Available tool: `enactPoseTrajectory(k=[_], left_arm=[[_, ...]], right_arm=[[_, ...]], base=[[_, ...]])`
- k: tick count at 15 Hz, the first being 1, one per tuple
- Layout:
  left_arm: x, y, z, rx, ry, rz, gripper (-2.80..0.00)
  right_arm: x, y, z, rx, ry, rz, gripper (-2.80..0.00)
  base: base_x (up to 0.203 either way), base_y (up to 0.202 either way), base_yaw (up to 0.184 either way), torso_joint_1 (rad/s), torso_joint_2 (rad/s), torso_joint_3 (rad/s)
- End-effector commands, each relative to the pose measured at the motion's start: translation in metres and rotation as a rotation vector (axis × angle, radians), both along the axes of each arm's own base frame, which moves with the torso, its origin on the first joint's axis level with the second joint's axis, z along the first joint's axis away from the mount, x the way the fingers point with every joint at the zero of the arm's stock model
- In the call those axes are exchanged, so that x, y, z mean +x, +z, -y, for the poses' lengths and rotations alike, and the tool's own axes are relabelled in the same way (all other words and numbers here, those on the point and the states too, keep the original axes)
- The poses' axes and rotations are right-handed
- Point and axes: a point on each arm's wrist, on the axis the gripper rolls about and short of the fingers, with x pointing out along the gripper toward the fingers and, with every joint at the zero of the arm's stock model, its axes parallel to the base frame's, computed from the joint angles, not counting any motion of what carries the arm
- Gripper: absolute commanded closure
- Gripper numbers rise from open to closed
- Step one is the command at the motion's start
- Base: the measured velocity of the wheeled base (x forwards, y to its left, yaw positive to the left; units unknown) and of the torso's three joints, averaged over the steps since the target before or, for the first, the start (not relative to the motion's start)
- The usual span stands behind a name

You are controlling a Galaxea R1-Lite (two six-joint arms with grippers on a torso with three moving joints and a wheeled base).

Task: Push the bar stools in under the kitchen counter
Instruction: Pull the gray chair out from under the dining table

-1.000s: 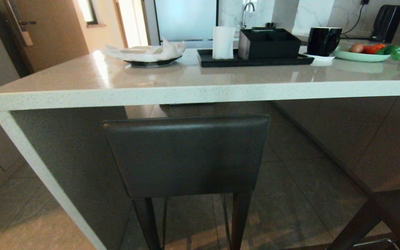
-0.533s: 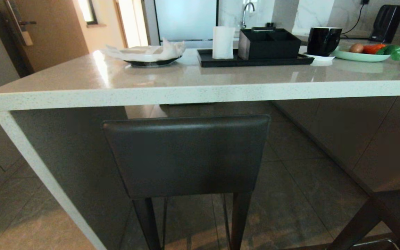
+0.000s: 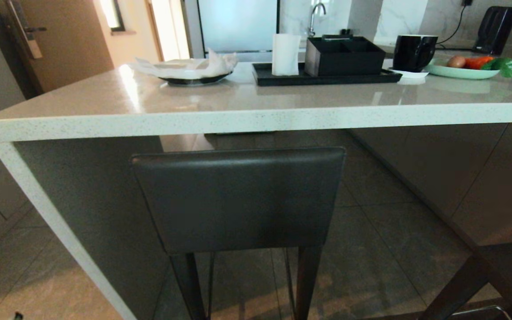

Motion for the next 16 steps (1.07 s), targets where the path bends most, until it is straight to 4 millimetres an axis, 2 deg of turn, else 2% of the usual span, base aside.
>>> enactPoseTrajectory(k=[1,3,6,9,11,12,14,16], left_arm=[[0.056,0.012,0.003,-0.007,-0.036,-0.127,-2.80],[0.093,0.012,0.007,-0.036,-0.097,-0.102,-2.80],[0.147,-0.002,0.011,-0.063,-0.149,-0.111,-2.80],[0.189,-0.025,-0.003,-0.084,-0.217,-0.083,-2.80],[0.193,-0.038,-0.025,-0.102,-0.348,-0.079,-2.80],[0.192,-0.041,-0.029,-0.109,-0.400,-0.079,-2.80],[0.193,-0.041,-0.030,-0.111,-0.497,-0.073,-2.80],[0.199,-0.042,-0.030,-0.111,-0.547,-0.074,-2.80]], right_arm=[[0.035,0.015,-0.001,0.011,0.025,-0.124,-2.80],[0.064,0.023,-0.002,0.020,0.072,-0.167,-2.80],[0.116,0.028,-0.004,0.031,0.125,-0.213,-2.80],[0.165,0.019,-0.007,0.040,0.189,-0.201,-2.80],[0.182,0.015,-0.010,0.049,0.324,-0.137,-2.80],[0.184,0.014,-0.012,0.056,0.426,-0.122,-2.80],[0.189,0.011,-0.015,0.109,0.592,-0.145,-2.80],[0.202,0.012,-0.017,0.137,0.665,-0.154,-2.80]], base=[[0.000,0.000,0.000,0.000,0.00,0.000],[0.000,0.000,0.000,0.000,0.00,0.000],[0.000,0.000,0.000,0.000,0.00,0.000],[0.000,0.000,0.000,0.000,0.00,0.000],[0.000,0.000,0.000,0.000,0.00,0.000],[0.000,0.000,0.000,0.000,0.00,0.000],[0.000,0.000,0.000,0.000,0.00,0.000],[0.000,0.000,0.000,0.000,0.00,0.000]])
